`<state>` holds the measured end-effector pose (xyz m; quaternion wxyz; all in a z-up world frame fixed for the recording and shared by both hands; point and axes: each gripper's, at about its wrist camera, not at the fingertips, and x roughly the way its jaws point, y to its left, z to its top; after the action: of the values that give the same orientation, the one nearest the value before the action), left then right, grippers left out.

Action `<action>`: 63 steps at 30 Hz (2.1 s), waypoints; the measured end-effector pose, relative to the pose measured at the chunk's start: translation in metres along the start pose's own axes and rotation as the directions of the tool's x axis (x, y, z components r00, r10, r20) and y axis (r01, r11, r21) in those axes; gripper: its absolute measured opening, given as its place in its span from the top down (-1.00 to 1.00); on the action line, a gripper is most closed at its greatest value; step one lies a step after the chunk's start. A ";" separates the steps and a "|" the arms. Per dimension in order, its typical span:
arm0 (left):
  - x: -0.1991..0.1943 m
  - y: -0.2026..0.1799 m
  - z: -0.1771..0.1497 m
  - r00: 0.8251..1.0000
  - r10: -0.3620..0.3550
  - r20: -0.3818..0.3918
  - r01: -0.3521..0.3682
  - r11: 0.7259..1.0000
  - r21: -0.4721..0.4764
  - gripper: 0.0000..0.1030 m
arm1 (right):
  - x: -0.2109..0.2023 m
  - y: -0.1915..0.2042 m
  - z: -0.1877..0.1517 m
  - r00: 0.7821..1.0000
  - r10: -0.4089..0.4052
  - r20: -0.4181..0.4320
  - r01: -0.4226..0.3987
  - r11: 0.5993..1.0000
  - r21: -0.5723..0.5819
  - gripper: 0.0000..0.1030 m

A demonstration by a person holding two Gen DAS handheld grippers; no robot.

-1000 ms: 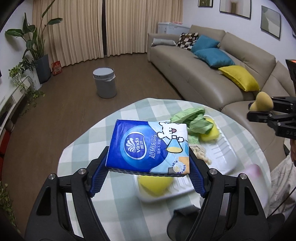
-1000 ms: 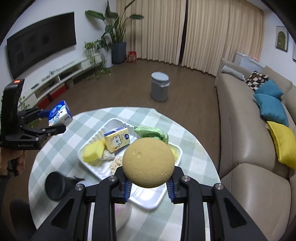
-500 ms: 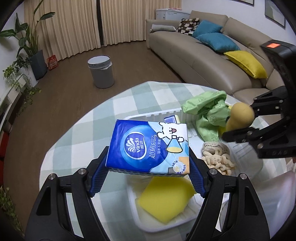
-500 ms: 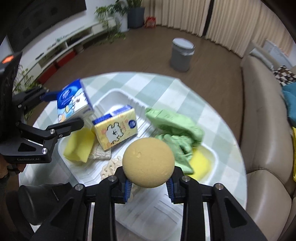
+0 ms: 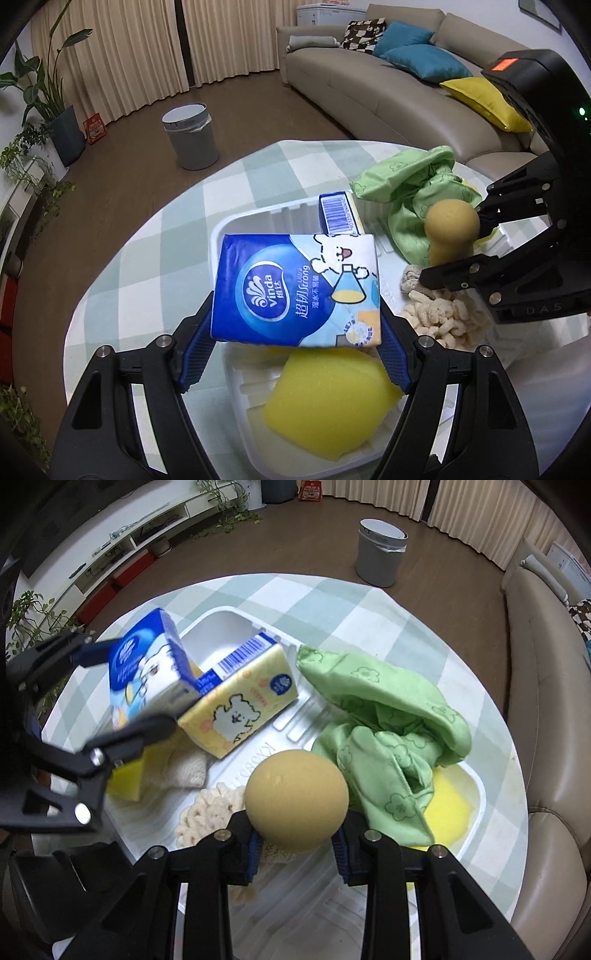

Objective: Organize soft objects

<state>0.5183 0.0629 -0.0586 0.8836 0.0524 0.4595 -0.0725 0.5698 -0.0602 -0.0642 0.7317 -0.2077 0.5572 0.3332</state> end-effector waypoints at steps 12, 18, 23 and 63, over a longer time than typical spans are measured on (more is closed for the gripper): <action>-0.009 -0.005 -0.004 1.000 0.003 0.007 -0.003 1.000 0.011 -0.48 | -0.003 -0.002 -0.003 1.000 -0.014 0.018 0.013 1.000 0.027 0.16; -0.015 -0.008 -0.003 1.000 0.010 0.017 -0.011 1.000 0.022 -0.51 | -0.013 -0.002 -0.009 0.999 -0.019 0.035 0.018 0.999 0.034 0.16; -0.026 -0.005 -0.005 0.999 0.008 0.033 -0.008 1.000 0.015 -0.76 | -0.025 -0.004 -0.011 0.998 -0.015 0.062 0.012 0.998 0.056 -0.11; -0.286 -0.096 -0.222 0.919 0.209 0.335 -0.096 0.941 -0.323 -1.00 | -0.198 0.182 -0.300 0.704 -0.328 0.630 0.078 0.917 0.391 -1.00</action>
<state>0.1611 0.0265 0.0463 0.9540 -0.0606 0.2875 0.0597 0.2046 -0.1876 0.0485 0.9414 -0.0037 0.2698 0.2022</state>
